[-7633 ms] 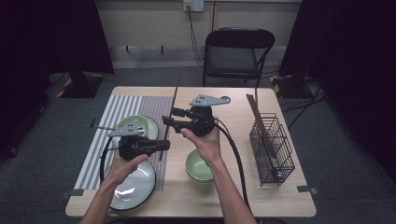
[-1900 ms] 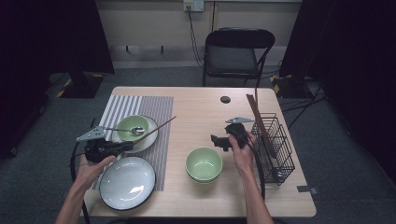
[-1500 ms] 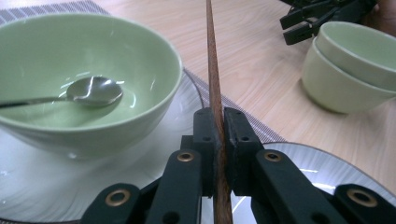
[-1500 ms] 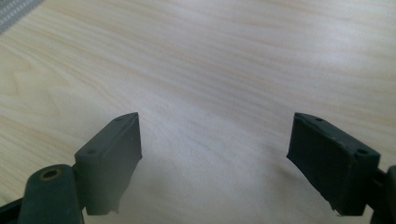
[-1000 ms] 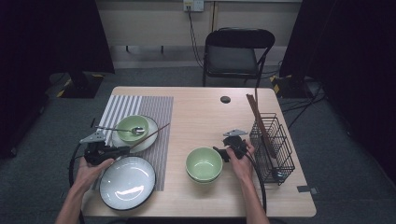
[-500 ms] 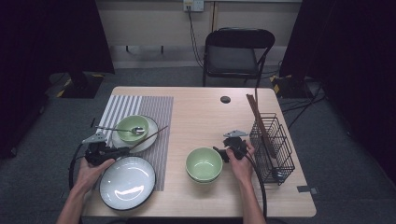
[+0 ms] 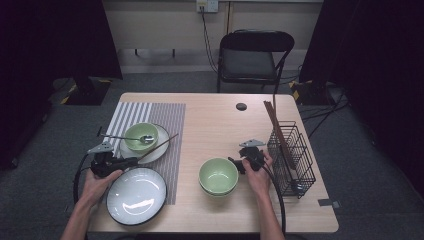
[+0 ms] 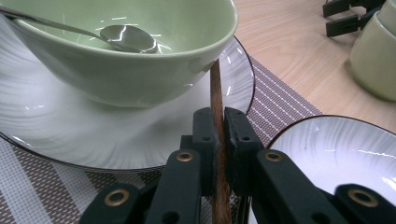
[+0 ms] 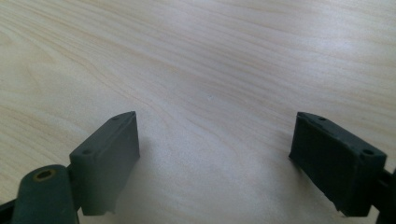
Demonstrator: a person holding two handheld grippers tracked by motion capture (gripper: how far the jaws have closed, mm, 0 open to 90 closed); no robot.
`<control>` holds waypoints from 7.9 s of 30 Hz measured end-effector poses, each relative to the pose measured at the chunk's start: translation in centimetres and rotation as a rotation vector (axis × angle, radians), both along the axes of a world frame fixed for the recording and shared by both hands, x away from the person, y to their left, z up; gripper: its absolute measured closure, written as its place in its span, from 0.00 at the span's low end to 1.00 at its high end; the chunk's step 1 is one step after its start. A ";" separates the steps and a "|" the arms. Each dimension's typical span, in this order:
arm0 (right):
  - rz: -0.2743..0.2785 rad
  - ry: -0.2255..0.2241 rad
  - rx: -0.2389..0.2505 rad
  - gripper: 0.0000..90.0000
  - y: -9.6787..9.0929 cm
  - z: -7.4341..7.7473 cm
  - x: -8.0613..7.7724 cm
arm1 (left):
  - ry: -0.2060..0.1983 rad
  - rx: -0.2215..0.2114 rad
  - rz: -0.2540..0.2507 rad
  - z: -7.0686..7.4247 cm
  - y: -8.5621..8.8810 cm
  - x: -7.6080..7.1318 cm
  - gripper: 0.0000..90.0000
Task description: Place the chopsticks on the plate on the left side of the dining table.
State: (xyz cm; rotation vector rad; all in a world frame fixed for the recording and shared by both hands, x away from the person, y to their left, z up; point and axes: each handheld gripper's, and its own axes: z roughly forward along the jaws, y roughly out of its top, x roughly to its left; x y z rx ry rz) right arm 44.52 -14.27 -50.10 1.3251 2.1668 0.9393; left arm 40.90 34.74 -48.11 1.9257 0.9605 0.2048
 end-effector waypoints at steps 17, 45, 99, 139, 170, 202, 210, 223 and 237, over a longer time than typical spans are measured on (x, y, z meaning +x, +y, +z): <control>0.000 0.000 0.000 0.16 0.0 0.0 0.0 | -0.005 -0.003 0.057 0.2 0.4 0.1 0.81; 0.000 0.000 0.000 0.16 0.0 0.0 0.0 | 0.013 0.027 0.065 0.1 -0.3 0.3 0.92; 0.020 -0.049 0.105 0.30 0.8 7.2 0.3 | -0.027 0.005 0.005 3.0 -3.4 -1.7 0.42; 0.126 -0.206 0.277 0.51 -2.7 19.2 0.0 | -0.031 0.003 -0.004 2.9 -3.5 -1.7 0.40; -0.040 -0.171 0.236 0.73 -9.6 18.4 2.2 | -0.035 0.028 0.001 3.0 -3.7 -1.6 0.39; -0.128 -0.109 0.168 0.92 -10.8 15.3 3.6 | -0.039 0.030 0.006 3.0 -3.5 -1.6 0.39; -0.116 -0.140 0.197 0.94 -10.9 15.9 3.1 | -0.037 0.033 0.005 3.0 -3.6 -1.6 0.39; -0.066 -0.200 0.253 0.94 -10.8 16.9 2.3 | -0.040 0.033 0.002 3.0 -3.7 -1.6 0.39; -0.019 -0.258 0.291 0.93 -10.5 18.3 1.5 | -0.040 0.031 0.001 3.0 -3.8 -1.6 0.39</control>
